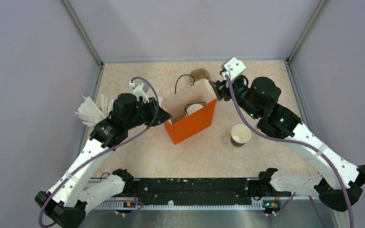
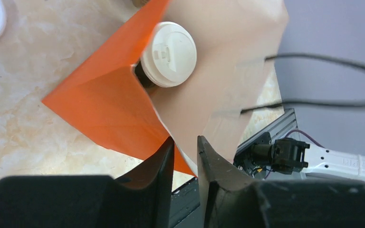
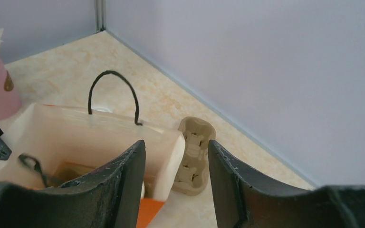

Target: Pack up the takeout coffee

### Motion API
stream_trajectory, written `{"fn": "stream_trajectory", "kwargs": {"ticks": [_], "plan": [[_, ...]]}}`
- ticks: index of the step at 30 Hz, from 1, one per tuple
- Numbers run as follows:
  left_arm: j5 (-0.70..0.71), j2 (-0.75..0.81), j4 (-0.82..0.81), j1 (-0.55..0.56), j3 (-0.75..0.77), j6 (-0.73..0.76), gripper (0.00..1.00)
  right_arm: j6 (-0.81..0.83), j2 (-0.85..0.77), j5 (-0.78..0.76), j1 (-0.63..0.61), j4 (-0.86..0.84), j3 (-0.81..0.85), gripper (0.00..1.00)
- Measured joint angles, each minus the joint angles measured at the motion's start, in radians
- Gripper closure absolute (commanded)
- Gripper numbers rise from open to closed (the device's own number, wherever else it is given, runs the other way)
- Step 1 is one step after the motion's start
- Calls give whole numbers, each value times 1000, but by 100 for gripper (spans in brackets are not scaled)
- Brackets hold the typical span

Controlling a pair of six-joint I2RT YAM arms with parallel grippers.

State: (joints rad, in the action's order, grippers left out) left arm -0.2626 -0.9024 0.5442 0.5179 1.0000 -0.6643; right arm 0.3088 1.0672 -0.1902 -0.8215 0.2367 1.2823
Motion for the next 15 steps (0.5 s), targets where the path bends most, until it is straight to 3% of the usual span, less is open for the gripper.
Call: {"fn": "stream_trajectory", "kwargs": {"ticks": [6,10,11,13,14,15], "plan": [[45,-16,18,0,36,6,55,-68,-19,-20,0,-19,0,48],[85,-24,42,0,73,26,30,-106,-21,-26,0,-2,9,43],[98,-24,49,0,82,34,23,-123,-21,-27,0,3,11,40],[129,-24,66,0,106,45,6,-167,-23,-27,0,20,19,22],[146,-24,72,0,121,52,2,-196,-25,-27,0,28,23,8],[161,-23,78,0,135,63,1,-229,-29,-27,0,37,26,5]]}}
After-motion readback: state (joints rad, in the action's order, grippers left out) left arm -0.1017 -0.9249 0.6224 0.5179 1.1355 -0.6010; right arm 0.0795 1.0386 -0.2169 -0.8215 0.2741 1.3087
